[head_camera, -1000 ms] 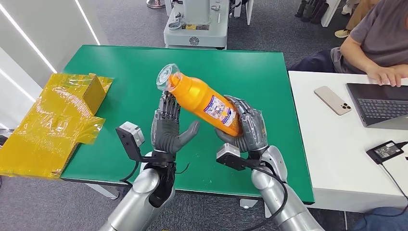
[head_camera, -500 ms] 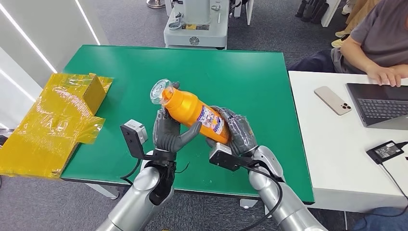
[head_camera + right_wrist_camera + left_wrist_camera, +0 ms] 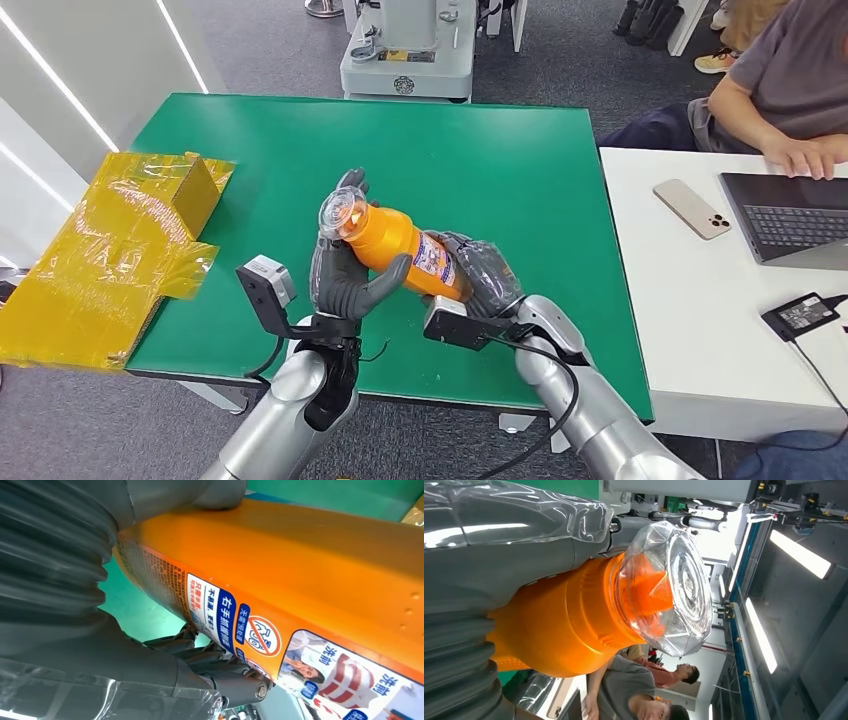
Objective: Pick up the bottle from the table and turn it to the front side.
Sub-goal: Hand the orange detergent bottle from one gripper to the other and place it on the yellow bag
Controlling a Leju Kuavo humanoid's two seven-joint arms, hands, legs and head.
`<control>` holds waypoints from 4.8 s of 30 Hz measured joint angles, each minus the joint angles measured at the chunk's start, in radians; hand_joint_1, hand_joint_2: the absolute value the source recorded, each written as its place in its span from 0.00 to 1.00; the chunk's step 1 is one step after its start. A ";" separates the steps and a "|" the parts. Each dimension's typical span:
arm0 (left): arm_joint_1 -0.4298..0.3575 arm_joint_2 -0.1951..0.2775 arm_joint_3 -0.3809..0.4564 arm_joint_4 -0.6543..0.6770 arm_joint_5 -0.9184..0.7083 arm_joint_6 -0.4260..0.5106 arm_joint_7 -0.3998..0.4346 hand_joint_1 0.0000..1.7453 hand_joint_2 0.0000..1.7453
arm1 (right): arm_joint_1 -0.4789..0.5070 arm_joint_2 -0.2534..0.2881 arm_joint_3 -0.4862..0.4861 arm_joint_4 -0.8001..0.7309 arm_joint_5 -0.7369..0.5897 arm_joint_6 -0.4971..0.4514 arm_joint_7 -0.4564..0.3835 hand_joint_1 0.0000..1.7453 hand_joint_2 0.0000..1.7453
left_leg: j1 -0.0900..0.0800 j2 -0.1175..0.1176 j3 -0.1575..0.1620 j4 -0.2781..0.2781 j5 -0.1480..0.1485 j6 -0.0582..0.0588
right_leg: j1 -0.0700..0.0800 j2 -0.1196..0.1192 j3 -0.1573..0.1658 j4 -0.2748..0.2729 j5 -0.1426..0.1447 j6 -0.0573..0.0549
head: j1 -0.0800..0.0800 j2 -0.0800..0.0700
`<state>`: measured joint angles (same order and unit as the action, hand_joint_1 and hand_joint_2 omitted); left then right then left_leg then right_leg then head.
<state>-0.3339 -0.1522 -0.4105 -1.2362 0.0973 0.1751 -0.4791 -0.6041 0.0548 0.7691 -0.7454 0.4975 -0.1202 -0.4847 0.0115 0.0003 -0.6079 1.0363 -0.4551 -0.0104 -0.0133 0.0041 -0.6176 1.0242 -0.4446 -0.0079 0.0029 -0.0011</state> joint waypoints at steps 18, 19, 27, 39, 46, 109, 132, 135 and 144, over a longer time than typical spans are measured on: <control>-0.007 -0.007 0.001 0.057 0.002 0.171 -0.034 1.00 1.00 | 0.006 -0.001 -0.018 0.006 -0.158 0.103 -0.074 1.00 1.00 | 0.000 0.000 0.000 0.000 0.000 0.000 | 0.000 0.000 0.000 0.000 0.000 0.000 | 0.000 0.000; -0.008 -0.008 0.001 0.063 0.008 0.172 -0.039 1.00 1.00 | 0.006 -0.001 -0.019 0.009 -0.161 0.107 -0.074 1.00 1.00 | 0.000 0.000 0.000 0.000 0.000 0.000 | 0.000 0.000 0.000 0.000 0.000 0.000 | 0.000 0.000; -0.009 -0.007 0.001 0.088 0.028 0.173 -0.056 1.00 1.00 | 0.006 -0.006 -0.017 0.026 -0.166 0.123 -0.082 1.00 1.00 | 0.000 0.000 0.000 0.000 0.000 0.000 | 0.000 0.000 0.000 0.000 0.000 0.000 | 0.000 0.000; -0.009 -0.007 0.001 0.091 0.038 0.171 -0.057 1.00 1.00 | 0.007 -0.007 -0.015 0.034 -0.164 0.125 -0.085 1.00 1.00 | 0.000 0.000 0.000 0.000 0.000 0.000 | 0.000 0.000 0.000 0.000 0.000 0.000 | 0.000 0.000; -0.006 -0.006 0.001 0.091 0.043 0.167 -0.057 1.00 1.00 | 0.007 -0.007 -0.011 0.034 -0.150 0.114 -0.079 0.89 1.00 | 0.000 0.000 0.000 0.000 0.000 0.000 | 0.000 0.000 0.000 0.000 0.000 0.000 | 0.000 0.000; 0.016 0.002 0.001 0.080 0.082 0.178 -0.074 1.00 1.00 | 0.009 -0.012 0.063 -0.001 -0.037 0.100 -0.031 0.03 1.00 | 0.000 0.000 -0.001 0.000 0.000 0.000 | 0.000 0.000 0.000 0.000 0.000 0.000 | 0.000 0.000; 0.026 0.013 0.006 0.075 0.082 0.191 -0.086 1.00 1.00 | 0.074 -0.014 -0.035 -0.185 -0.237 -0.014 -0.097 0.00 1.00 | 0.000 0.000 -0.001 0.000 0.000 0.000 | 0.000 0.000 0.000 0.000 0.000 0.000 | 0.000 0.000; 0.035 0.021 0.014 0.067 0.082 0.192 -0.088 1.00 1.00 | 0.138 -0.018 -0.056 -0.336 -0.379 0.026 -0.126 0.00 1.00 | 0.000 0.000 -0.001 0.000 0.000 0.000 | 0.000 0.000 -0.001 0.000 -0.001 0.000 | 0.000 0.000; 0.053 0.034 0.048 0.014 0.048 0.210 -0.092 1.00 1.00 | 0.254 -0.031 -0.065 -0.555 -0.503 0.143 -0.160 0.00 1.00 | 0.000 0.000 -0.001 -0.001 0.000 0.000 | 0.000 0.000 -0.001 0.000 -0.001 0.000 | 0.000 0.000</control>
<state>-0.2806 -0.1186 -0.3620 -1.2222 0.1448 0.3847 -0.5711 -0.3496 0.0241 0.7037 -1.3002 -0.0052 0.0224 -0.6450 0.0115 0.0001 -0.6087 1.0354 -0.4553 -0.0105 -0.0133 0.0038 -0.6182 1.0241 -0.4456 -0.0078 0.0029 -0.0011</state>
